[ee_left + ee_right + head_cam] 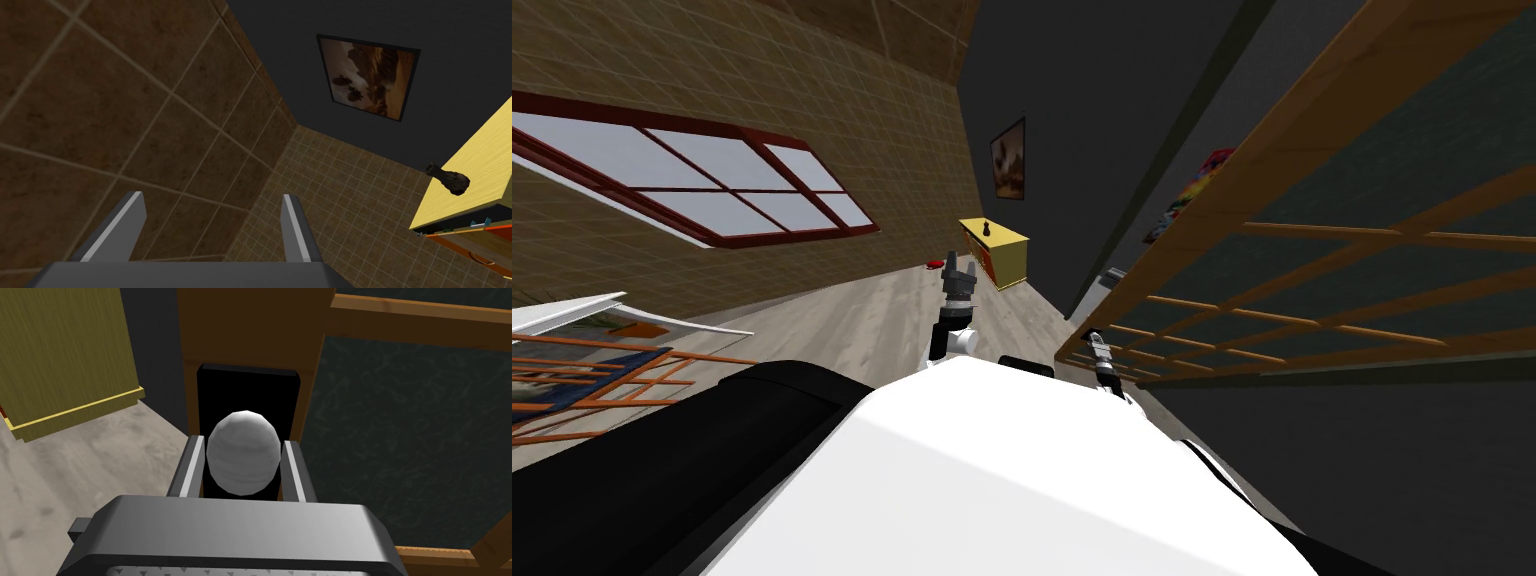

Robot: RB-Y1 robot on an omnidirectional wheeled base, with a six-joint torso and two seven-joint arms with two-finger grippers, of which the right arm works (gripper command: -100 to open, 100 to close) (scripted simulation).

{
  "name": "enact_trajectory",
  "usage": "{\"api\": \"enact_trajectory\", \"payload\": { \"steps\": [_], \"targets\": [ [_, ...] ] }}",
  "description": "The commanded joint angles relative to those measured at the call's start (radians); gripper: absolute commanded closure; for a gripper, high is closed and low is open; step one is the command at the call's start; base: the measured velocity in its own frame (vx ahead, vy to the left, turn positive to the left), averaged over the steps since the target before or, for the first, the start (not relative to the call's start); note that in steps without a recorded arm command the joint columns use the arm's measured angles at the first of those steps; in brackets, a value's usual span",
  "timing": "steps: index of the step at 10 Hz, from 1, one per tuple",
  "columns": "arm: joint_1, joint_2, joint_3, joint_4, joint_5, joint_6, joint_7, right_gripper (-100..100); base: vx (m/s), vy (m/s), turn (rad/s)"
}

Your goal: Pull the door open

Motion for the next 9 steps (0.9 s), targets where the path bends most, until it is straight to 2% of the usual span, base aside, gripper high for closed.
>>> {"api": "enact_trajectory", "payload": {
  "steps": [1,3,4,5,8,9],
  "targets": [
    [0.017,-0.021,0.022,0.001,0.011,-0.033,-0.025,100,-0.166,-0.025,0.151],
    [0.017,-0.021,0.022,0.001,0.011,-0.033,-0.025,100,-0.146,-0.029,0.031],
    [0.034,-0.043,0.044,0.002,0.024,-0.068,-0.052,100,-0.176,-0.053,0.118],
    [0.039,-0.048,0.050,0.003,0.027,-0.077,-0.058,100,-0.205,-0.077,0.121],
    [0.064,-0.079,0.083,0.005,0.044,-0.126,-0.096,100,-0.183,-0.064,0.090],
    [0.051,-0.070,0.077,0.020,0.041,-0.119,-0.089,100,-0.089,-0.017,0.013]
  ]
}}
